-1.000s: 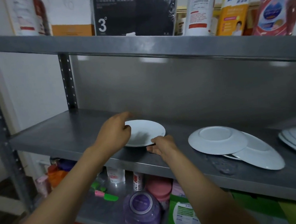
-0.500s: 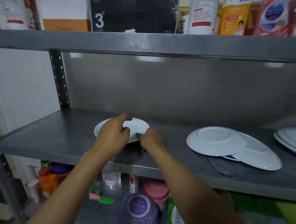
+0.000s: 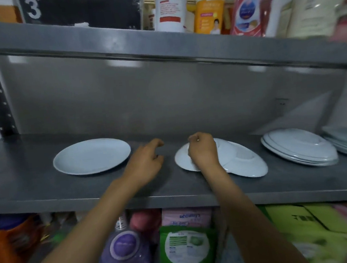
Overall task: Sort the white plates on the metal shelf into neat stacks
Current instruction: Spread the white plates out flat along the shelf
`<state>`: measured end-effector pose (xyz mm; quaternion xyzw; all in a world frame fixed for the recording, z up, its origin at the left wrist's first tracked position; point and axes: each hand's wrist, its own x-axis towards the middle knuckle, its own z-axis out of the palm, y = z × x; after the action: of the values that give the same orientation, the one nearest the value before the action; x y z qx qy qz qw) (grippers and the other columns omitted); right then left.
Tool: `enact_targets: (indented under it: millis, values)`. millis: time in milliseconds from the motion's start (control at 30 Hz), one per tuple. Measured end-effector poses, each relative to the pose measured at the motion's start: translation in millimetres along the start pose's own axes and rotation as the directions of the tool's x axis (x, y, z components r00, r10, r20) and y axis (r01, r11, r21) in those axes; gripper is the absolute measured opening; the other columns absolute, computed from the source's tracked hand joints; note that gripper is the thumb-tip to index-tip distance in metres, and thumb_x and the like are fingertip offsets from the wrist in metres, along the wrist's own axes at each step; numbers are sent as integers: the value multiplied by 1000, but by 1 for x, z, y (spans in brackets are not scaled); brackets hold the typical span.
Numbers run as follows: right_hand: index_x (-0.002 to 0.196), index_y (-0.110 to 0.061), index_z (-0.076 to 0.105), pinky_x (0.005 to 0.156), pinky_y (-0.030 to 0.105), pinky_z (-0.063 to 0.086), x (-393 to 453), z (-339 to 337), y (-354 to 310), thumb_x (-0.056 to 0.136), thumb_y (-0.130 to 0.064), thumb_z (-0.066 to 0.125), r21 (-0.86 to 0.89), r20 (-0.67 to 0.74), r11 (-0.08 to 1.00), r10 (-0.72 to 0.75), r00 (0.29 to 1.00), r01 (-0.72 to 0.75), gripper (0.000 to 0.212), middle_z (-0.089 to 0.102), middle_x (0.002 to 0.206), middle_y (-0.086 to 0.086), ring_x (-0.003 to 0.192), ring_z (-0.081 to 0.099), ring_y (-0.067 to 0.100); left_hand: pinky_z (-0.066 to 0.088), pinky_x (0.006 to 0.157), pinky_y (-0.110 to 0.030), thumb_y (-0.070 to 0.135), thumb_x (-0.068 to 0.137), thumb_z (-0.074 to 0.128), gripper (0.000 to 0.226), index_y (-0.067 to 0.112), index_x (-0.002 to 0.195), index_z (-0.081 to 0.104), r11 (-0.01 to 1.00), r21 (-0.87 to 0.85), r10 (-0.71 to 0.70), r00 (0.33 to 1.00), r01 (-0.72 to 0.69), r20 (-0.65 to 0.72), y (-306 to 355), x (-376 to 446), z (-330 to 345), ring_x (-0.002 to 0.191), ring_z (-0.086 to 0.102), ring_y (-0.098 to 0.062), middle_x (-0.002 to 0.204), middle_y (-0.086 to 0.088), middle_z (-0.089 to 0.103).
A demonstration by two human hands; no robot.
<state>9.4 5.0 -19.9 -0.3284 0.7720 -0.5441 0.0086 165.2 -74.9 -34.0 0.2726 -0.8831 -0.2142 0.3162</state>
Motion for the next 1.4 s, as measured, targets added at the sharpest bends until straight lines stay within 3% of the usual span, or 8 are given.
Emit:
enact_targets:
  millis: [133, 333, 567, 1000, 1100, 1200, 1300, 1400]
  values:
    - [87, -10, 64, 73, 42, 55, 1, -51, 26, 91, -16, 37, 12, -63, 999, 45, 997, -44, 28, 69, 82, 14, 80, 66, 36, 45, 91, -36, 37, 86, 60, 42, 26, 126, 50, 995, -15, 98, 992, -97, 83, 33, 19, 44, 112, 56, -23, 126, -2, 60]
    - [85, -2, 63, 73, 41, 53, -7, -94, 53, 90, -11, 37, -6, -125, 996, 88, 988, -90, 28, 64, 76, 13, 81, 65, 38, 28, 112, -38, 56, 69, 73, 95, 17, 145, 32, 944, 171, 235, 938, -283, 253, 60, 29, 92, 140, 27, -21, 153, -4, 30]
    - [81, -21, 63, 74, 39, 54, -8, -100, 68, 88, -18, 38, 40, -138, 993, 118, 983, -114, 26, 63, 74, 5, 82, 67, 34, 47, 71, -36, 22, 67, 65, 30, 12, 89, 49, 917, 258, 250, 942, -305, 225, 59, 30, 95, 91, 57, -29, 97, -8, 60]
    - [87, -14, 70, 68, 27, 41, -15, -59, 48, 91, -17, 46, 117, -18, 990, 85, 996, -82, 25, 64, 80, 0, 71, 55, 17, 32, 53, -34, 0, 84, 56, 4, 3, 83, 57, 961, 248, 197, 926, -119, -321, 26, 24, 18, 63, 58, -46, 71, -22, 64]
    - [63, -22, 54, 64, 29, 43, -24, -41, 29, 94, -36, 50, 108, -33, 993, 47, 998, -43, 35, 60, 63, -1, 61, 54, 17, 34, 54, -33, 7, 93, 51, 11, 3, 83, 55, 986, 132, 152, 897, -106, -416, 11, 16, -4, 60, 57, -42, 67, -20, 62]
    - [69, -9, 57, 57, 31, 49, -35, -24, 6, 95, -50, 43, 69, 90, 994, 84, 992, -90, 51, 64, 59, 8, 51, 58, 19, 44, 63, -34, 11, 94, 51, 13, 5, 98, 61, 986, -140, 13, 872, -93, -488, 8, 4, -24, 76, 60, -32, 82, -12, 66]
    - [89, -5, 61, 47, 26, 47, -50, -4, -11, 94, -56, 40, 39, 222, 988, 134, 966, -146, 55, 66, 65, 10, 45, 56, 16, 52, 77, -36, 13, 92, 55, 11, 15, 101, 61, 798, -603, -270, 903, 15, -335, 2, -5, -38, 92, 64, -24, 96, -3, 66]
    - [111, -8, 60, 44, 19, 42, -62, 16, -15, 96, -36, 49, 285, 162, 953, 56, 985, -101, 33, 67, 78, 7, 45, 53, 2, 55, 81, -40, 11, 89, 55, 14, 19, 98, 62, 664, -746, -325, 916, 44, -236, -8, -19, -47, 93, 66, -21, 98, -2, 69]
